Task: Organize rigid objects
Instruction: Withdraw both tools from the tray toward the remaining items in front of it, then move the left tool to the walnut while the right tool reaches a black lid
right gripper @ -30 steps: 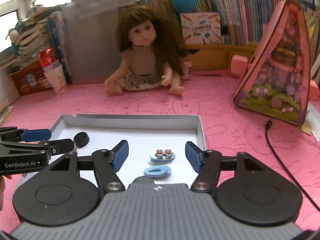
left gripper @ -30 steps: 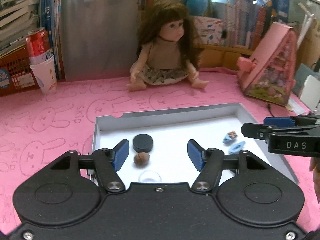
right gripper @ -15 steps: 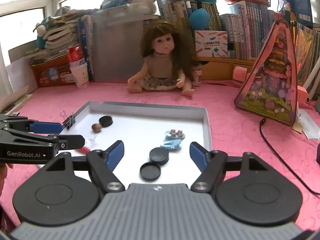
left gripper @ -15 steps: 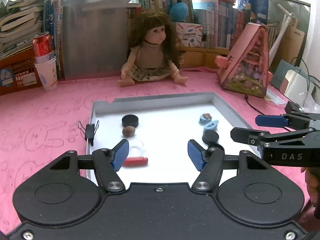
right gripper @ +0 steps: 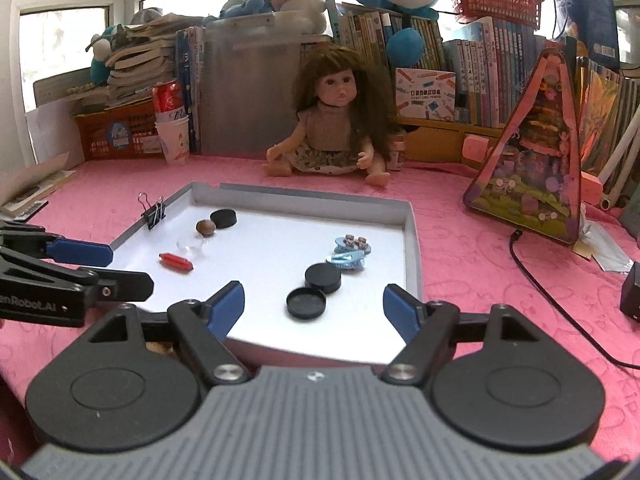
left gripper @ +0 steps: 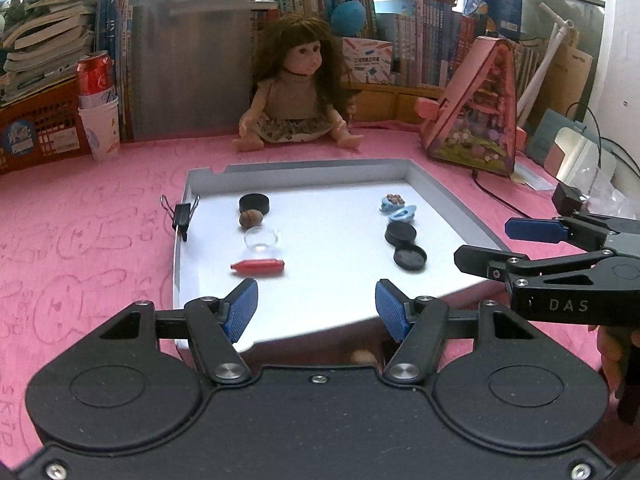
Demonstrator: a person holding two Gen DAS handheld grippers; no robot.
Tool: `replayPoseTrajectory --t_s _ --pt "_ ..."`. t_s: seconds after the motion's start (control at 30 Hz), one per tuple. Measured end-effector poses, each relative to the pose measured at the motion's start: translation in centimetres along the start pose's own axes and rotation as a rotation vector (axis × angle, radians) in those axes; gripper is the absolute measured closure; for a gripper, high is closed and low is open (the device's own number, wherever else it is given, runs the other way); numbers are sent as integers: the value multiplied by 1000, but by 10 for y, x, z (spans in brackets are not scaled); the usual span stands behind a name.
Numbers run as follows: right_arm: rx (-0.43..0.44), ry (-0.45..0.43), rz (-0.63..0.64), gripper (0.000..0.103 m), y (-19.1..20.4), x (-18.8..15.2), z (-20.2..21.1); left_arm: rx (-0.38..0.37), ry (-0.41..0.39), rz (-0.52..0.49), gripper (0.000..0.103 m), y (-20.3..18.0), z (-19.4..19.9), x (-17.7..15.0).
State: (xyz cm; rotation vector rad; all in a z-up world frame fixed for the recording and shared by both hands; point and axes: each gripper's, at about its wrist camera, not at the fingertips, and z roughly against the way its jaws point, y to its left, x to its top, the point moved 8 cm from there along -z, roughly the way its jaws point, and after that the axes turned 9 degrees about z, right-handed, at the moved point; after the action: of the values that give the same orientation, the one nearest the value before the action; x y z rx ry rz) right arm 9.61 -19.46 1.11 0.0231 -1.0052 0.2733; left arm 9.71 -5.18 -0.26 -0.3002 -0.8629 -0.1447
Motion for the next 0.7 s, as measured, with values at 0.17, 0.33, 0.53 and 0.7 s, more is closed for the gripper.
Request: replayPoseTrajectory --t_s 0.17,0.33,0.53,0.7 --pt "9 11 17 20 3 -13 6 -39 41 12 71 -2 7 -16" --pt "36 8 74 30 13 -24 16 -76 65 -20 74 -9 13 -30" --pt "111 19 144 37 34 -34 20 -71 92 -45 75 -18 3 -43" --pt "142 31 202 39 52 -41 17 -32 96 -53 77 -18 -11 -47"
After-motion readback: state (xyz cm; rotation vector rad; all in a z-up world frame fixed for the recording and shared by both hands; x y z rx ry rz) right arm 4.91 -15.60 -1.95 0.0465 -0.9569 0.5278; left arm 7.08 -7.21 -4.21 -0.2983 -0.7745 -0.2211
